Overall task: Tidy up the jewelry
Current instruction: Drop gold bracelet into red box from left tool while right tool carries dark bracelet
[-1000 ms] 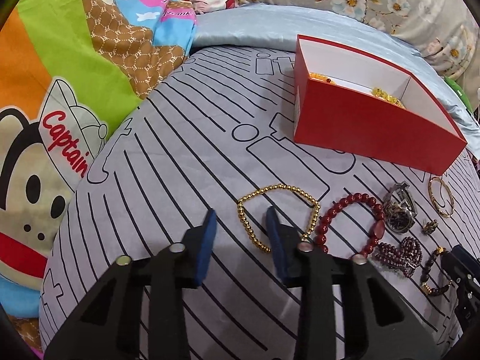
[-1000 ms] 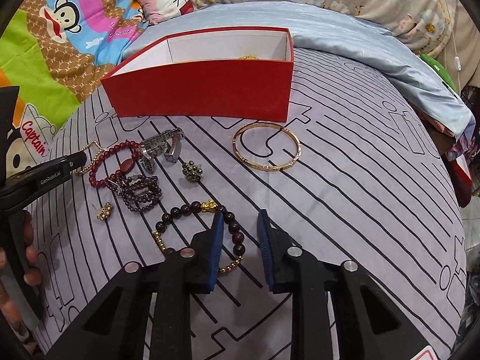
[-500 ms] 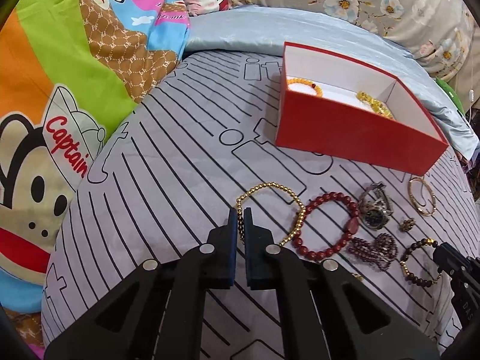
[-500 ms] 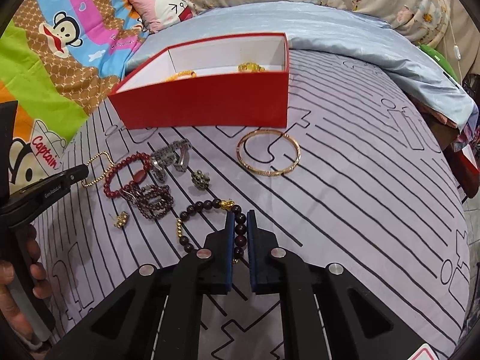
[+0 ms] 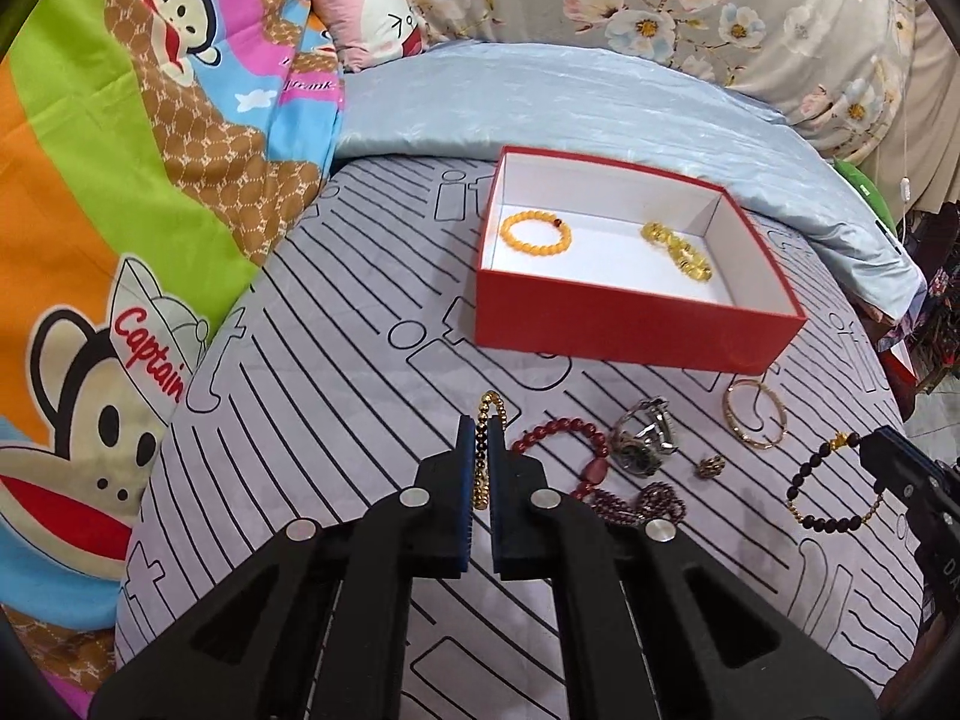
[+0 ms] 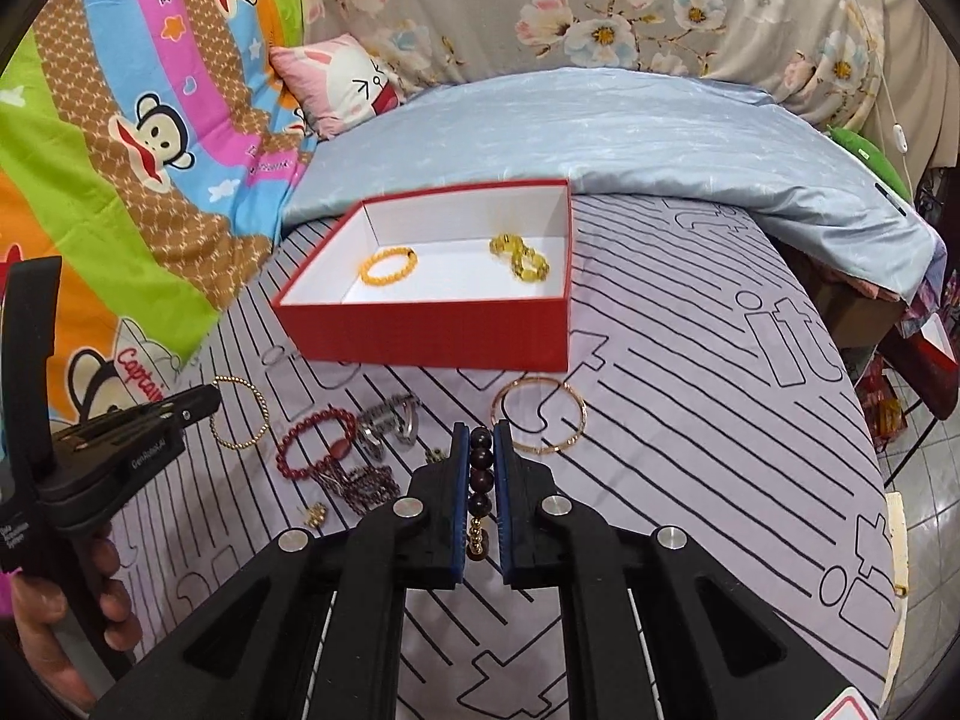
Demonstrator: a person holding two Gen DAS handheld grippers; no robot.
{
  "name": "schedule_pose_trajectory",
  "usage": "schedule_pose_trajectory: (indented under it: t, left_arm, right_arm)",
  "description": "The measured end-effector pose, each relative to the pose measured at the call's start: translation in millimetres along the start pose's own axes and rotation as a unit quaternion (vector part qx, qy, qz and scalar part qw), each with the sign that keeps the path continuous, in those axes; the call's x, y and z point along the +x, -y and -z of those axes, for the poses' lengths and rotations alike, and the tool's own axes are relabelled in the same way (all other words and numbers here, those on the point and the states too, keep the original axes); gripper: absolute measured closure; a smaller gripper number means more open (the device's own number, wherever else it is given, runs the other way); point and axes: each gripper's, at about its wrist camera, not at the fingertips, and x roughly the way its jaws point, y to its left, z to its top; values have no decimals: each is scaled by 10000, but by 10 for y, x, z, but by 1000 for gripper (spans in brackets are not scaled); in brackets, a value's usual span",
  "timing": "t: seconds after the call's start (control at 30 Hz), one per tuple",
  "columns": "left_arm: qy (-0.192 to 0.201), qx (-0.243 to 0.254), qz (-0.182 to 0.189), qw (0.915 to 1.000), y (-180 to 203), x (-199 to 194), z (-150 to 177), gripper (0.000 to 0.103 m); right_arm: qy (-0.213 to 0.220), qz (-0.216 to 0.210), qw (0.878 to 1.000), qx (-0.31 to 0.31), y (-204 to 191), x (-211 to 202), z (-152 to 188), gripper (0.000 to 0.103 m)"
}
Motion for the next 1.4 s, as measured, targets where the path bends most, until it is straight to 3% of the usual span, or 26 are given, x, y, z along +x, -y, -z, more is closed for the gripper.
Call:
schedule_pose_trajectory:
  t: [0.47,0.83,1.1,1.4]
  left_arm:
    - [359,23,167,9992,140,-101,-513,99]
    - [475,58,221,9986,288,344,-1137,99]
    - [207,-12,131,9997,273,790,-1215,99]
    - [6,-65,57,10000,220,1015,-1174,99]
  right_arm:
    - [397,-88,9992,56,66,54,-567,95]
    - [513,-183,9985,63,37,510,-1191,95]
    - [186,-141,9997,18,-18,966,-1199,95]
    - [20,-111,9999,29,-44,1178,-1171,95]
